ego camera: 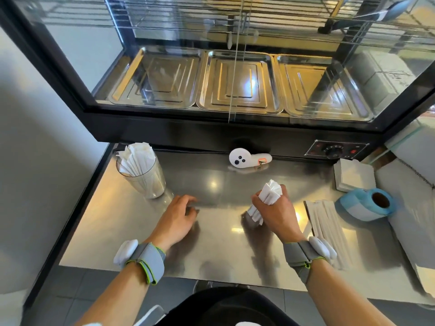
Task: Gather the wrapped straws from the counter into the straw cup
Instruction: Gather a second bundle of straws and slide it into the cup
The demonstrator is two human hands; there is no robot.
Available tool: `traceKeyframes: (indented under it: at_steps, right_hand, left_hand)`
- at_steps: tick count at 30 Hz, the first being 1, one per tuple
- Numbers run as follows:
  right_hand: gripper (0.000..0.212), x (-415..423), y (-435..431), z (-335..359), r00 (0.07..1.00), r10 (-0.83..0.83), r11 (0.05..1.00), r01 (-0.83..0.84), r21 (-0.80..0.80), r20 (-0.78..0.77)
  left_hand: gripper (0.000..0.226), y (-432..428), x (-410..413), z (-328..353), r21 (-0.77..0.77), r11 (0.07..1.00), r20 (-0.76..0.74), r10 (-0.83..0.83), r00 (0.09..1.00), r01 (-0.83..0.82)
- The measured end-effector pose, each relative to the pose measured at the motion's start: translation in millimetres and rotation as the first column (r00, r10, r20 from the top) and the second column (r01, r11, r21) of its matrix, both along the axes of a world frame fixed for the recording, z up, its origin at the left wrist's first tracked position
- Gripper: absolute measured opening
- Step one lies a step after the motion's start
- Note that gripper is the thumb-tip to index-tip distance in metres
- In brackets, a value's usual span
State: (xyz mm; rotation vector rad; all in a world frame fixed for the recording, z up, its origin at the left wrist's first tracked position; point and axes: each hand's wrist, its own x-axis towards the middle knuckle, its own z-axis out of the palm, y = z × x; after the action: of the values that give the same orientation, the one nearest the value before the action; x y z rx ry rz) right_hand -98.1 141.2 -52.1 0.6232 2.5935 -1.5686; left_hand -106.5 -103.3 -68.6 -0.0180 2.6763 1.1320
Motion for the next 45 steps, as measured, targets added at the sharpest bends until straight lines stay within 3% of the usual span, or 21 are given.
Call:
traceKeyframes:
  at_steps: [3, 11, 13, 16, 20, 25, 31, 35, 39, 45]
  right_hand:
    - [0.015, -9, -9, 4, 0.999, 0.038, 0.988, -0.042, 0.146, 0.028]
    - [0.018, -26, -49, 25, 0.986, 0.167, 0.983, -0.166, -0.080, 0.014]
    - [0.028, -32, -64, 38, 0.976, 0.216, 0.964, -0.219, -0.152, -0.034]
    - [0.014, -42, -80, 57, 0.962, 0.247, 0.954, -0.263, -0.145, -0.118]
    - [0.011, -55, -105, 81, 0.925, 0.270, 0.934, -0.318, -0.161, -0.266]
    - [0.014, -67, -138, 108, 0.890, 0.288, 0.909, -0.370, -0.190, -0.355]
    - [0.013, -78, -179, 124, 0.909, 0.281, 0.880, -0.372, -0.294, -0.309]
    - [0.013, -86, -198, 119, 0.916, 0.312, 0.903, -0.369, -0.220, -0.254]
    - [0.036, -89, -213, 110, 0.934, 0.304, 0.934, -0.331, -0.134, -0.189]
    - [0.045, -99, -221, 101, 0.949, 0.267, 0.951, -0.288, -0.116, -0.167]
  left_hand:
    - [0.026, -9, 1, 0, 0.015, 0.999, -0.001, 0.044, 0.999, -0.044]
    - [0.025, -51, 9, 8, 0.111, 0.959, -0.011, 0.263, 0.965, -0.260]
    - [0.027, -63, 10, 10, 0.132, 0.932, -0.024, 0.343, 0.939, -0.337]
    - [0.030, -78, 8, 13, 0.178, 0.877, -0.072, 0.465, 0.883, -0.447]
    - [0.042, -93, -1, 19, 0.284, 0.803, -0.079, 0.564, 0.822, -0.524]
    - [0.049, -100, -13, 27, 0.297, 0.820, -0.131, 0.542, 0.830, -0.489]
    - [0.045, -99, -18, 29, 0.323, 0.848, -0.176, 0.490, 0.854, -0.420]
    - [0.043, -100, -17, 28, 0.346, 0.842, -0.186, 0.494, 0.849, -0.414]
    - [0.040, -101, -14, 28, 0.356, 0.840, -0.176, 0.491, 0.853, -0.410]
    - [0.039, -106, -13, 30, 0.343, 0.847, -0.170, 0.481, 0.860, -0.406]
